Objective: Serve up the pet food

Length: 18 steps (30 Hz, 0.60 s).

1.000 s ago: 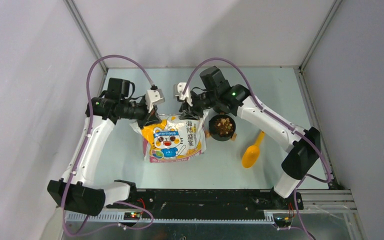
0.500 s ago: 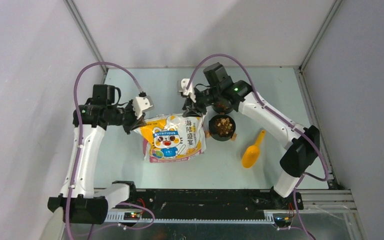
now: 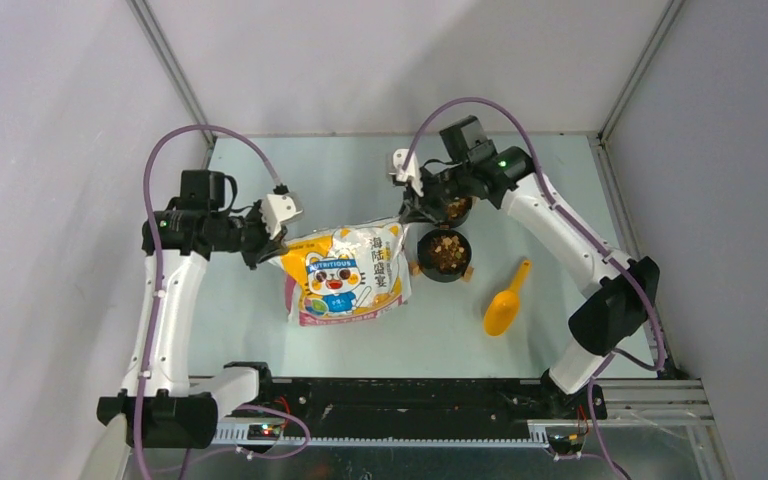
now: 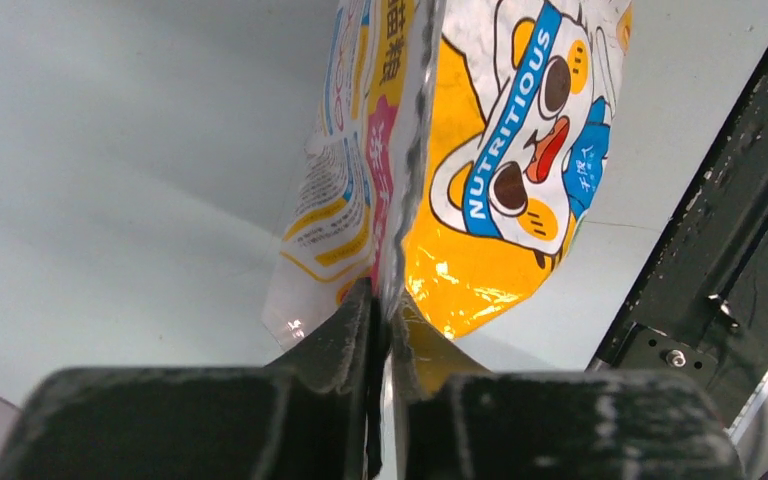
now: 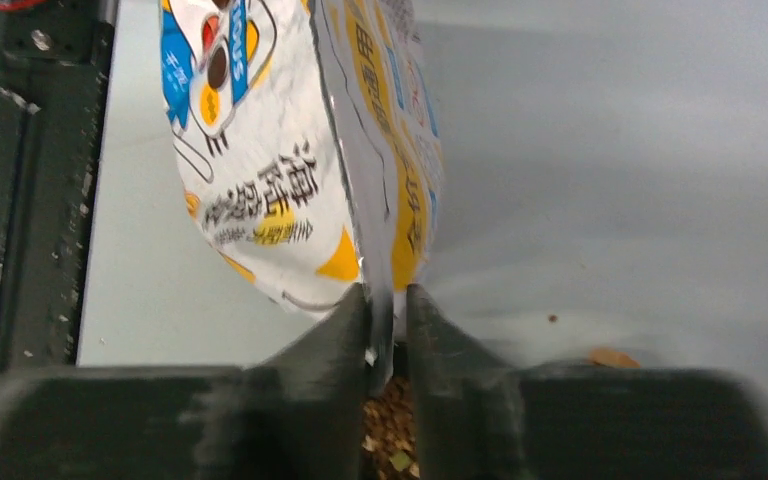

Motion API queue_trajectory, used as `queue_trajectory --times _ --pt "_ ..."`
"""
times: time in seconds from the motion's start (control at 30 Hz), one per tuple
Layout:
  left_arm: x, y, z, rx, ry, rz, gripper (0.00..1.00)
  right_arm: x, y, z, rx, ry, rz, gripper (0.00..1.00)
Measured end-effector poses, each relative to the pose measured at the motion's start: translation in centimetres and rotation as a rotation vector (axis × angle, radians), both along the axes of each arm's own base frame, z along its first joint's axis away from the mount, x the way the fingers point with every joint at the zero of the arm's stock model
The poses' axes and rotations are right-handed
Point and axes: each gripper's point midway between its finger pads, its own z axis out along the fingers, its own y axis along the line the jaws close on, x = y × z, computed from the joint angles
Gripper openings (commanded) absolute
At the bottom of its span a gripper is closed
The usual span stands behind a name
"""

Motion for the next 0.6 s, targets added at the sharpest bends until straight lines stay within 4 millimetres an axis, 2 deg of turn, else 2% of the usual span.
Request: queue_trajectory --times 0.03,0.1,0.2,0.27,0.3,0.33,0.37,0.4,0.47,0.53,0.57,0.6 --pt "0.1 0.2 0.0 0.010 -0.004 0.007 0.03 0.4 -0.7 0.0 -0.008 0.001 -0.018 0.03" --pt "0.3 0.7 0.0 0.028 -0.018 0.018 0.00 0.6 -1.5 0.1 -0.012 0.010 -0.032 0.00" --pt "0.0 0.9 0.1 0.042 -0.025 0.018 0.00 0.4 -1.6 0.2 -0.011 0.009 -0.025 0.00" --pt "-0.2 0.9 0.1 0.044 -0.027 0.018 0.06 0.2 -1.6 0.3 -0.010 0.014 -0.021 0.00" --pt "-0.2 1.0 0.1 0.045 -0.029 0.020 0.14 0.1 -1.6 0.3 -0.006 0.017 -0.018 0.04" --pt "-0.2 1.0 0.1 0.047 -0.031 0.022 0.20 0.1 -1.5 0.4 -0.003 0.020 -0.015 0.17" --pt "-0.3 1.2 0.2 0.055 -0.035 0.029 0.31 0.0 -1.6 0.4 -0.002 0.023 -0.016 0.23" --pt "-0.2 1.5 0.2 0.069 -0.041 0.046 0.35 0.1 -1.7 0.4 -0.004 0.032 -0.024 0.29" --pt "-0.4 2.6 0.4 0.107 -0.055 0.101 0.44 0.5 -2.3 0.6 -0.006 0.041 -0.060 0.35" --pt "-0.6 3.8 0.9 0.131 -0.075 0.157 0.51 1.4 -3.9 1.5 0.002 0.047 -0.140 0.46" --pt "-0.8 4.3 1.1 0.136 -0.085 0.191 0.57 1.9 -4.9 2.1 0.009 0.051 -0.186 0.54" --pt "-1.0 5.1 1.5 0.141 -0.098 0.236 0.64 2.6 -6.4 3.1 0.029 0.053 -0.253 0.59"
